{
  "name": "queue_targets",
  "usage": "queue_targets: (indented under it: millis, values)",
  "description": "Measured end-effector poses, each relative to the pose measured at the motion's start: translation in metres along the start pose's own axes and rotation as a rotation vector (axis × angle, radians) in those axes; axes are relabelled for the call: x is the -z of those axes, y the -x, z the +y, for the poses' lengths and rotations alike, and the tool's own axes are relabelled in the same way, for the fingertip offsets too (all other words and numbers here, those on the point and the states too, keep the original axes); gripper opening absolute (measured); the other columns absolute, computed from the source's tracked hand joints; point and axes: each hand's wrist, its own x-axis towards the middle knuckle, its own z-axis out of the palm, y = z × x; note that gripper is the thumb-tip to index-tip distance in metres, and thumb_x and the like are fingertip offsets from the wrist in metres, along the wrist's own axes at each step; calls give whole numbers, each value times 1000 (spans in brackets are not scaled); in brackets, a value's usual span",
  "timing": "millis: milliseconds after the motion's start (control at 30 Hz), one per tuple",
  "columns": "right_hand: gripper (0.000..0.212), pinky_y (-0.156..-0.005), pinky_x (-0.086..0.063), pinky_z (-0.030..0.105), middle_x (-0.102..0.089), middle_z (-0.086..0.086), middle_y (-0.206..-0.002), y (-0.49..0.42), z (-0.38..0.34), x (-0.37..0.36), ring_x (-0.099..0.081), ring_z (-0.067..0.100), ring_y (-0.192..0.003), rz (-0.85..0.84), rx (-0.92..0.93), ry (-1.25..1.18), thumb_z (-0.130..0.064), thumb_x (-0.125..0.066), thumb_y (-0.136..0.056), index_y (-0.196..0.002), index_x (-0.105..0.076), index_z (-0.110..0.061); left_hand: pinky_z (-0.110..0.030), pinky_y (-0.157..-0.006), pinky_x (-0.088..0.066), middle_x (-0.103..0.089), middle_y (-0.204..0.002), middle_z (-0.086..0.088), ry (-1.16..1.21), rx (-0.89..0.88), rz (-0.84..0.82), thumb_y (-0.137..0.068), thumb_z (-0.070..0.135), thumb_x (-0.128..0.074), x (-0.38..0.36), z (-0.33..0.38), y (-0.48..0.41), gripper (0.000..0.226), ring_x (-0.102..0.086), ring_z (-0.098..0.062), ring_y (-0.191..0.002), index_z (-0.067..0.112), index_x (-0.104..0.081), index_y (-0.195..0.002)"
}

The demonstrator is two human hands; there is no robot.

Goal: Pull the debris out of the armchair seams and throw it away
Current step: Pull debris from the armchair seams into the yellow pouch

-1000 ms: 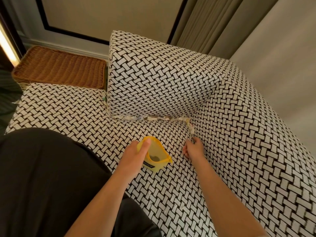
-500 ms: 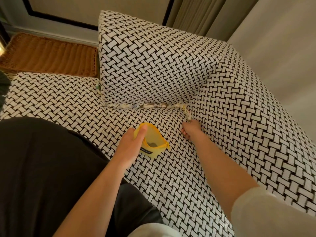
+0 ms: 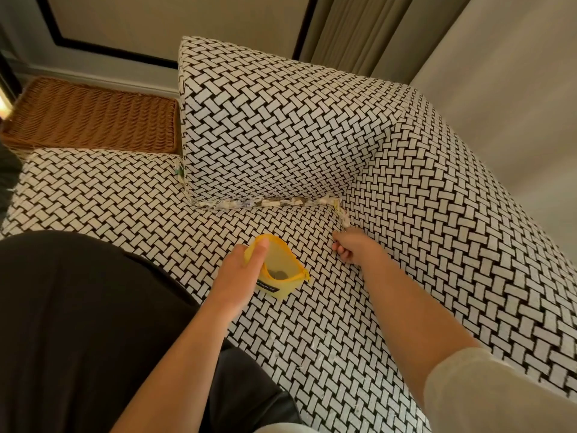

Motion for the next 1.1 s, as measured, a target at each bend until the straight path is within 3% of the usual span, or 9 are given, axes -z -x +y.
queue_targets:
  millis: [133,300,467,567,667,800,900,1000,1100]
  values:
    - [9,-30,-26,12,-49,3,-62,-1,0,-3,-35,7,-45,7,-37,-46,-11,-44,-96,-87,-47,-10,-23,-67,-40,-55,-105,-5,-5,-11,13,-86,67,-28,1,-1,-2,53,-54,-15,-92,21,-47,-104]
    - [13,-50,-48,27,-56,9,-67,-2,17,-21,-54,18,-55,353,167,-68,-3,-41,-95,-102,-52,-4,-24,-68,-41,-53,-108,-5,1,-15,11,-81,71,-29,0,-1,-3,60,-53,-16,-94,20,-47,-107]
    - [18,-66,-47,27,-61,16,-101,6,29,-32,-57,24,-80,538,325,25,-7,-46,-93,-103,-59,-1,-24,-68,-38,-52,-113,-6,1,-2,11,-83,69,-30,0,0,-1,57,-52,-16,-97,21,-44,-110]
    - [14,-70,-47,27,-58,12,-93,7,32,-32,-56,22,-79,507,343,35,-6,-51,-90,-102,-58,-1,-24,-68,-38,-51,-113,-6,2,-9,-1,-82,69,-29,0,0,1,56,-52,-16,-97,22,-45,-108]
    - [1,-76,-56,40,-65,14,-91,4,36,-29,-65,30,-82,468,325,-9,-7,-54,-89,-89,-56,-7,-21,-64,-37,-50,-116,-6,-1,-17,2,-85,66,-30,0,1,3,53,-50,-14,-95,21,-43,-109]
    - [10,-67,-49,28,-60,11,-93,16,41,-31,-58,24,-78,518,401,186,-7,-48,-93,-94,-57,-3,-24,-68,-38,-48,-117,-6,-48,-1,18,-88,64,-29,0,0,4,56,-50,-14,-95,19,-43,-118]
    - [17,-66,-53,34,-62,11,-85,28,47,-37,-61,26,-76,547,487,282,-13,-46,-95,-95,-59,-1,-29,-72,-40,-49,-116,-7,-109,17,37,-86,67,-26,-1,0,3,66,-51,-19,-98,16,-42,-124]
    - [29,-47,-38,25,-46,1,-58,44,52,-41,-42,14,-52,413,543,54,-18,-48,-95,-67,-47,-10,-31,-76,-40,-49,-114,-7,-142,18,36,-87,67,-25,-1,1,3,60,-50,-18,-96,19,-43,-117]
    - [30,-43,-28,14,-39,-7,-51,86,51,-45,-31,6,-46,237,692,-211,-21,-51,-94,-66,-51,-11,-30,-73,-39,-49,-111,-5,-151,-3,33,-87,66,-25,-1,1,5,52,-50,-15,-93,23,-42,-111]
